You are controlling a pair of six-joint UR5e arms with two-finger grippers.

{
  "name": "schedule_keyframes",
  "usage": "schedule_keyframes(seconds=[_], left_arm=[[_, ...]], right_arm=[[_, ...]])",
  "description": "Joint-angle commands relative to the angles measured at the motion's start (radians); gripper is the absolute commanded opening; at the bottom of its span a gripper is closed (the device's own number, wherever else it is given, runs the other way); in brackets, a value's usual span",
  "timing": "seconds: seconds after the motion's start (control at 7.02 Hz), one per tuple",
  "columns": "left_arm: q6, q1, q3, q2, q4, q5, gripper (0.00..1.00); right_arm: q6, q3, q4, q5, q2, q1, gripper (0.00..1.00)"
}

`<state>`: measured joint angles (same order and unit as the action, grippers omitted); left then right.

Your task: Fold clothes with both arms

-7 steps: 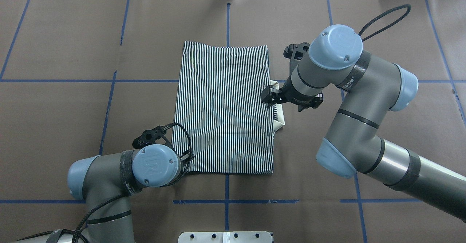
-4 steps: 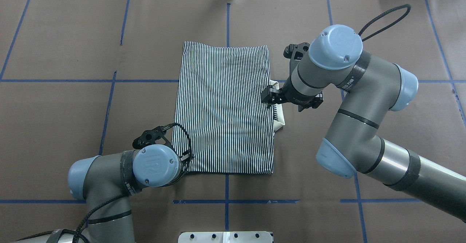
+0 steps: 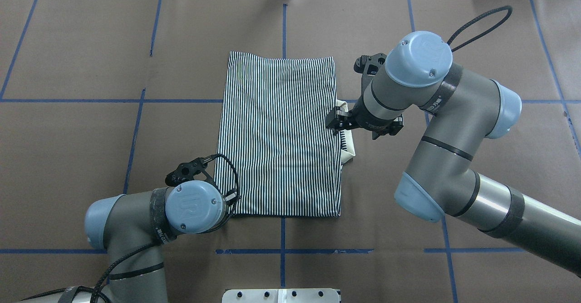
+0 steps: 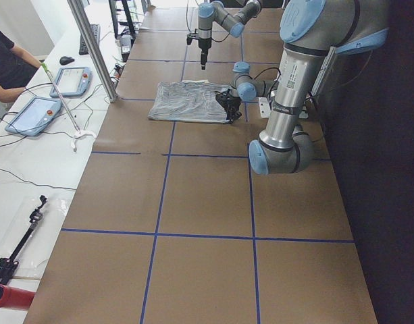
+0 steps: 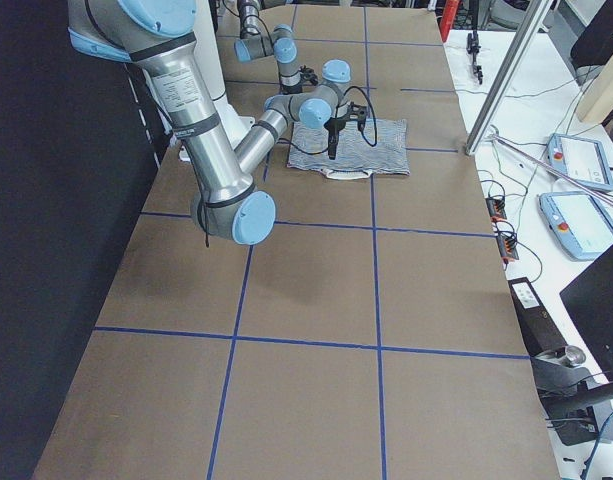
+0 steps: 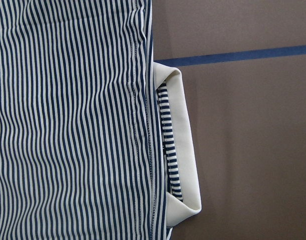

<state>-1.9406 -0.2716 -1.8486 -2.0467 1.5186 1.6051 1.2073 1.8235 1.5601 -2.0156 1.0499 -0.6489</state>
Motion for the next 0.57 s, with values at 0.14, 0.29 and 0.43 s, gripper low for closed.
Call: schedule_keyframes(seconds=[0.14,0.29,0.43], left_arm=[[0.015,-0.001,-0.018,0.0,-0.001,0.001,0.0],[0.046,-0.005,-0.038,0.003,-0.003,0.001,0.0],[0.157,-0.009,-0.075,0.011,-0.005,0.002,0.0]], right_arm=[[0.001,0.003,0.0,0.0,0.002,-0.003,1.0],[0.005,0.017,0.018,0.002,0.002,-0.003,1.0],[0.096,0.043,0.041,0.0,0.001,0.011,1.0]])
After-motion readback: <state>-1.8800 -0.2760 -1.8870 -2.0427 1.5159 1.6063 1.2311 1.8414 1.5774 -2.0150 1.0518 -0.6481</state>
